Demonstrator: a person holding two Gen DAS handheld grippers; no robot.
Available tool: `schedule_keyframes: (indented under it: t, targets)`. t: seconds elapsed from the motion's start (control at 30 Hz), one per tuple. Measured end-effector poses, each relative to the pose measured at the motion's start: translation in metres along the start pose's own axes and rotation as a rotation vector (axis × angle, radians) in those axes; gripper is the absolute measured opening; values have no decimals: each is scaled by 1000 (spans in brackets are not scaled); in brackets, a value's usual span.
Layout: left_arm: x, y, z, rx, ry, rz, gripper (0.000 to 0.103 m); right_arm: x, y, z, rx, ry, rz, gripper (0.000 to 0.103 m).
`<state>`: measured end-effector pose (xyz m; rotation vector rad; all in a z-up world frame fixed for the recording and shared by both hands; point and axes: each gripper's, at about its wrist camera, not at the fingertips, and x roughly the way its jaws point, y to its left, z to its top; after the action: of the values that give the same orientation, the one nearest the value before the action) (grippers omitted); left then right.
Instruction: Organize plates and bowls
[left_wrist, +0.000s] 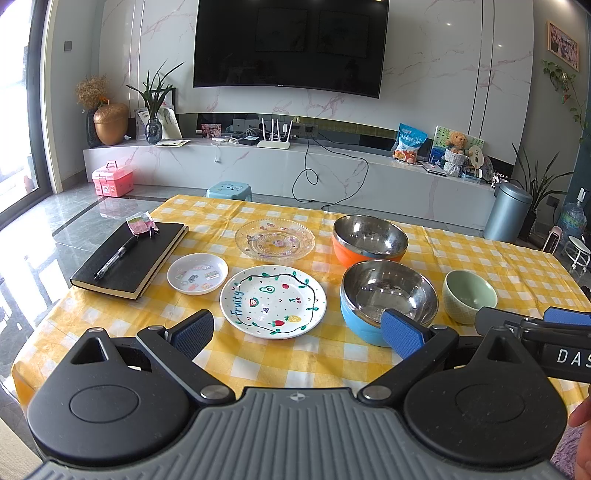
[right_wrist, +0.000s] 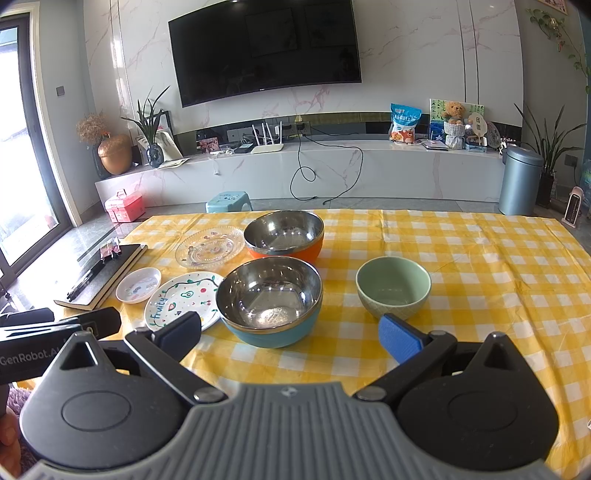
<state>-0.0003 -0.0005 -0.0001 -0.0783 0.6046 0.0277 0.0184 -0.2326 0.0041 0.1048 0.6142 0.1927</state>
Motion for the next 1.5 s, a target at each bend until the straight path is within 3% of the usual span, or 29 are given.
schedule_keyframes:
  t: [1.27, 1.5]
  targets:
    - [0, 0, 0, -6, 2, 1, 103, 0, 1, 1, -4, 6, -2, 100]
    - [4, 7, 1, -61, 29, -9, 103, 7, -3, -1, -26, 58, -49, 100]
